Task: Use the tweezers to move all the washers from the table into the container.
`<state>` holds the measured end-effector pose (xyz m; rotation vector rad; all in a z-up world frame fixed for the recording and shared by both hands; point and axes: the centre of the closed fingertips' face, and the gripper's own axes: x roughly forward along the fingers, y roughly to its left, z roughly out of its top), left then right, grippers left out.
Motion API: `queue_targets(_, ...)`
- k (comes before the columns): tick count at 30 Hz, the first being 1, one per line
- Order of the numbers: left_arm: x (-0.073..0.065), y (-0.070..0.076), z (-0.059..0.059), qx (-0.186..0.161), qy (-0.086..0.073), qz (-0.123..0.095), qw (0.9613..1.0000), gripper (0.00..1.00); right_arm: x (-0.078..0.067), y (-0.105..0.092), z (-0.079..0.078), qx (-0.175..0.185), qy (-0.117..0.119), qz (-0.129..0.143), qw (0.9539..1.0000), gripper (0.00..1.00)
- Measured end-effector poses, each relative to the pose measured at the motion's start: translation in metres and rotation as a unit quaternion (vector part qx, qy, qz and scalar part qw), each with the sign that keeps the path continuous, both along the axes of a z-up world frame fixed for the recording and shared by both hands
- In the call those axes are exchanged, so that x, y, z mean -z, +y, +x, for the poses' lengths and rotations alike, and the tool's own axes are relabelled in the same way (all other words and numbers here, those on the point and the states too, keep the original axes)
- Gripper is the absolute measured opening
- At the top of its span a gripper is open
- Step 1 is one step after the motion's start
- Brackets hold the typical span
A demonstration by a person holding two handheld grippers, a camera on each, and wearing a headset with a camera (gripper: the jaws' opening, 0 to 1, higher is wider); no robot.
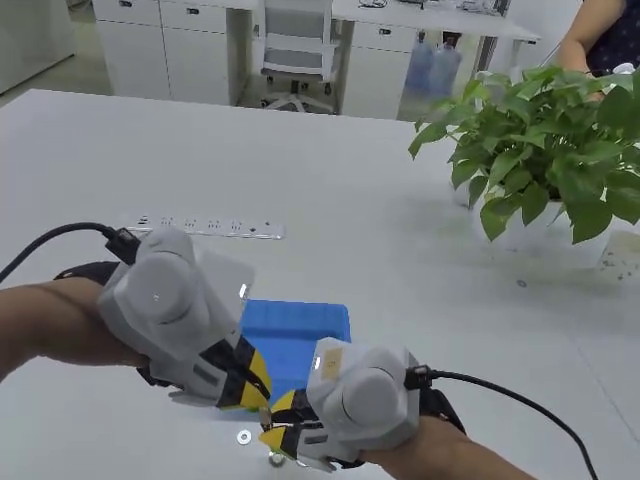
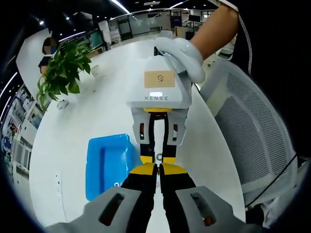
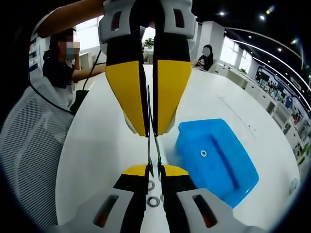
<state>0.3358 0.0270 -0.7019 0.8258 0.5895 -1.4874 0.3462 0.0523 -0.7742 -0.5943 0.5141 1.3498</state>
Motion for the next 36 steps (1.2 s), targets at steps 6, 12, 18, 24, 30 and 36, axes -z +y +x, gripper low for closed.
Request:
queue_targets(6,0.007,-0.002,-0.003,0.002,0.008,0.002,1.0,0.06,0.007,-0.003,-0.005,0.002,0.008,-0.002,1.0,0.12)
queue_targets(12,0.014,-0.005,-0.007,0.006,0.016,0.004,0.9998,0.06,0.015,-0.006,-0.01,0.005,0.017,-0.005,0.9998,0.12)
queue_targets(18,0.02,-0.008,-0.009,0.009,0.021,0.005,0.9997,0.06,0.02,-0.008,-0.013,0.007,0.025,-0.005,0.9996,0.12)
queue_targets(24,0.023,-0.009,-0.01,0.01,0.026,0.007,0.9996,0.07,0.026,-0.009,-0.015,0.009,0.033,-0.006,0.9994,0.12)
queue_targets(30,0.024,-0.012,-0.01,0.009,0.03,0.001,0.9995,0.07,0.029,-0.009,-0.016,0.01,0.037,-0.007,0.9992,0.12)
queue_targets(36,0.024,-0.012,-0.007,0.006,0.029,0.0,0.9996,0.06,0.029,-0.01,-0.014,0.014,0.041,-0.007,0.999,0.11)
